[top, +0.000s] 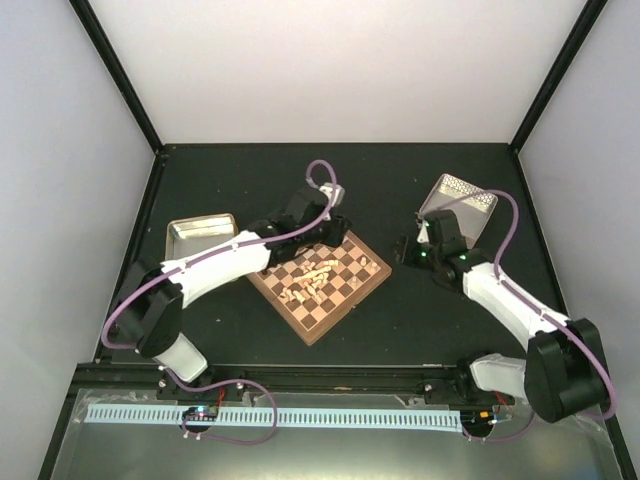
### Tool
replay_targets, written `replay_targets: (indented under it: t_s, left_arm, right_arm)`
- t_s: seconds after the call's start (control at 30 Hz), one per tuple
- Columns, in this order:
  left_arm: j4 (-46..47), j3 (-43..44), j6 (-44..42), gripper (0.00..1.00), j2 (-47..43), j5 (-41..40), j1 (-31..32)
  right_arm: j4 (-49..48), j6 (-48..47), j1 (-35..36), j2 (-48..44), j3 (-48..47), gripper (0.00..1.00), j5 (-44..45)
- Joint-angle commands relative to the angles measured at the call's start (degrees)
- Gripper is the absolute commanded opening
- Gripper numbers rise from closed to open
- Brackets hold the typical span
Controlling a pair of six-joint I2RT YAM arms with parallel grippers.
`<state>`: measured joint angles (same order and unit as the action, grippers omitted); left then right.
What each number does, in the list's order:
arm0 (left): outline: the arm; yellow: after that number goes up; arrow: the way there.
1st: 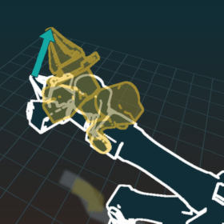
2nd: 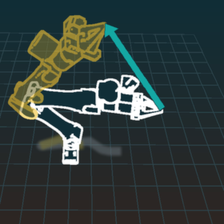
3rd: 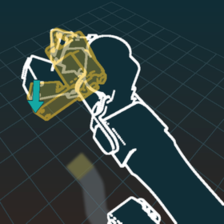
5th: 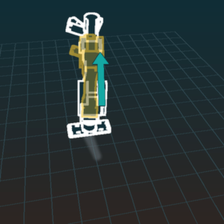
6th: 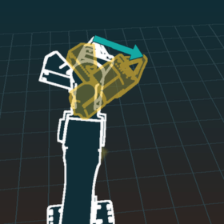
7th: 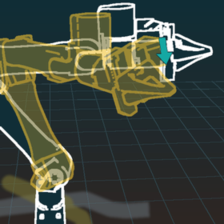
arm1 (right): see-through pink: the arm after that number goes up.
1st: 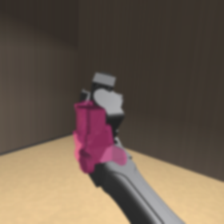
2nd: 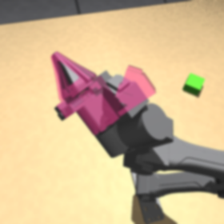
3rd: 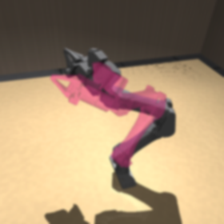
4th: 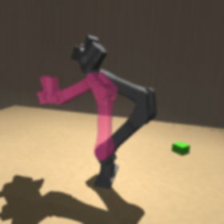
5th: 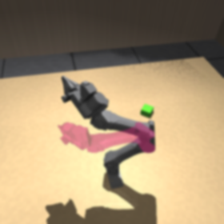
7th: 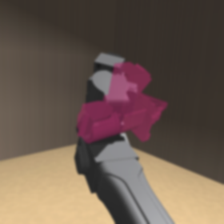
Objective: Set up the chess pieces on the board
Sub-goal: Pick up the chess piece from the chessboard.
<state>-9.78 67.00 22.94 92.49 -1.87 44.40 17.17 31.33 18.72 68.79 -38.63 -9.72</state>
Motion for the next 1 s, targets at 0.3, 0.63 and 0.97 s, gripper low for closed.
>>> replay_targets:
  t_s: [0.3, 0.63, 0.97]
  left_arm:
    - [1.3, -20.0, 10.2, 0.4, -21.8, -2.2, -9.8]
    - [0.1, -24.4, 9.7, 0.41, -28.3, -2.7, -12.2]
    - [0.9, -25.5, 9.2, 0.41, -28.4, -0.1, -13.1]
  right_arm:
    - [9.5, -9.0, 20.8, 21.9, -23.6, 0.45, 8.4]
    - [11.5, -20.5, 23.4, 35.6, -32.4, 0.42, 4.2]
    - [14.1, -21.4, 23.5, 40.3, -35.0, 0.41, 4.9]
